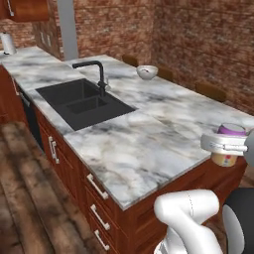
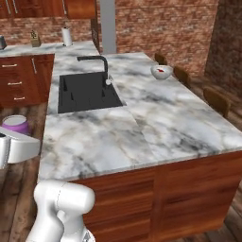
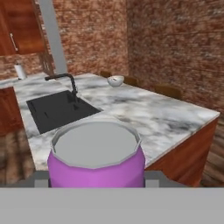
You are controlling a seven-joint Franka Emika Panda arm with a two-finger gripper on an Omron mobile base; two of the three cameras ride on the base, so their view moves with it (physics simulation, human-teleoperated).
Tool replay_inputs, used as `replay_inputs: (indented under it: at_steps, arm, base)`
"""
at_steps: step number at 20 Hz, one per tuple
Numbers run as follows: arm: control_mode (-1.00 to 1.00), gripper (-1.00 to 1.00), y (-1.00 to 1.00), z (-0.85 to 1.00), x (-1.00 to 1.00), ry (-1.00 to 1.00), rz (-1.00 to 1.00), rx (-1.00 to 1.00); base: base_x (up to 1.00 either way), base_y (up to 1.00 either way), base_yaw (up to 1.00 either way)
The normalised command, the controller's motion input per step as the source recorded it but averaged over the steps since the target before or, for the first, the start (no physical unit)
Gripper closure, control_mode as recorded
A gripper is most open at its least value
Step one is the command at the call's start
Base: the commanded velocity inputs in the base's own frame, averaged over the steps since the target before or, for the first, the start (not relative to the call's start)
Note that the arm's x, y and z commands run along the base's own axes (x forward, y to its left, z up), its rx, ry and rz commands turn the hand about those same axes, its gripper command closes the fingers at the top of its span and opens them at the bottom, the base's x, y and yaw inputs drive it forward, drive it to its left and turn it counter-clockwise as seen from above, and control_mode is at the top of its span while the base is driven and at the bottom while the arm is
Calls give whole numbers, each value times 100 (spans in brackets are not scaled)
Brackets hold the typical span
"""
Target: Open the fridge, grab two sodas, and place both sodas inside the bowl with ice on the dining counter.
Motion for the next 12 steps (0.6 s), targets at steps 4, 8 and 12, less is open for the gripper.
replay_inputs:
  at_steps: [4, 8, 12]
  arm:
    - [100, 100, 0, 0, 0, 0, 0, 0]
    - [100, 100, 0, 0, 0, 0, 0, 0]
    - [100, 100, 0, 0, 0, 0, 0, 0]
  base:
    - [-14, -100, 10]
    - [-50, -99, 9]
    - [-20, -100, 8]
